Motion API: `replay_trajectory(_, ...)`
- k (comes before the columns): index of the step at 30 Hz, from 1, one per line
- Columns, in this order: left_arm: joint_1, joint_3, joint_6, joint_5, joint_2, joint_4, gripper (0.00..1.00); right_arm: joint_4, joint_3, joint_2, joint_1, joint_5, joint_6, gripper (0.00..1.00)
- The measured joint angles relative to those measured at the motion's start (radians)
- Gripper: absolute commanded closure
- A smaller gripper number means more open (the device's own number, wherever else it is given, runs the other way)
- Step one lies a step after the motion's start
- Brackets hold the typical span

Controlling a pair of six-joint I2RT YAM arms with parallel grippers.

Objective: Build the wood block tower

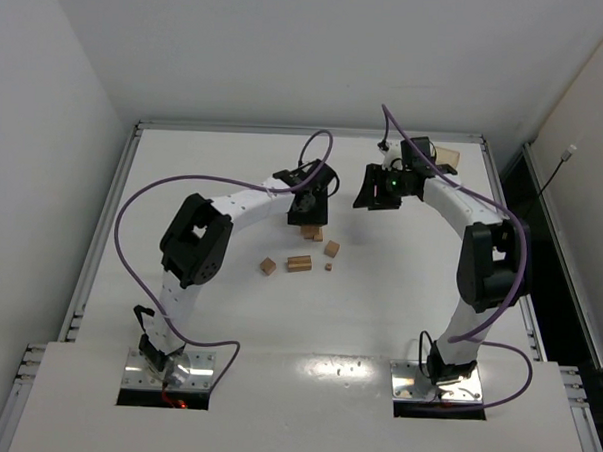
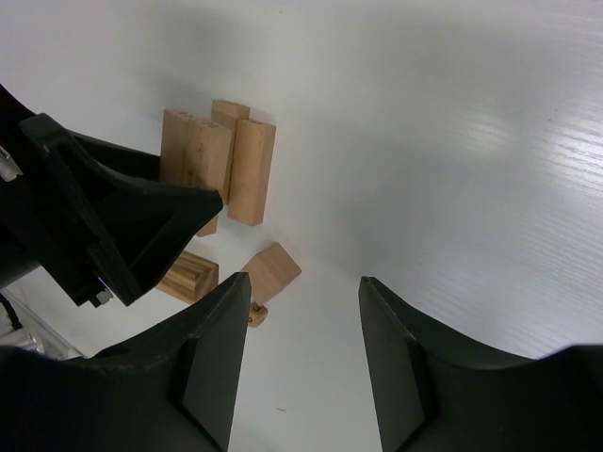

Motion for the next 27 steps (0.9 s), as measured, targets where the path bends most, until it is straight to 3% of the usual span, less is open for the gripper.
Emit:
replay_trajectory(24,-0.017,0.034,-0.017,-0.014,0.068,-0.002,1.0,-0.018,0.0,0.0,-0.026,-0.001,0.0,0.53)
replay_trajectory(27,-0.02,0.035,-0.018,-0.014,0.068,0.0,0.86,-0.018,0.0,0.001,-0.026,-0.003,0.0,0.53)
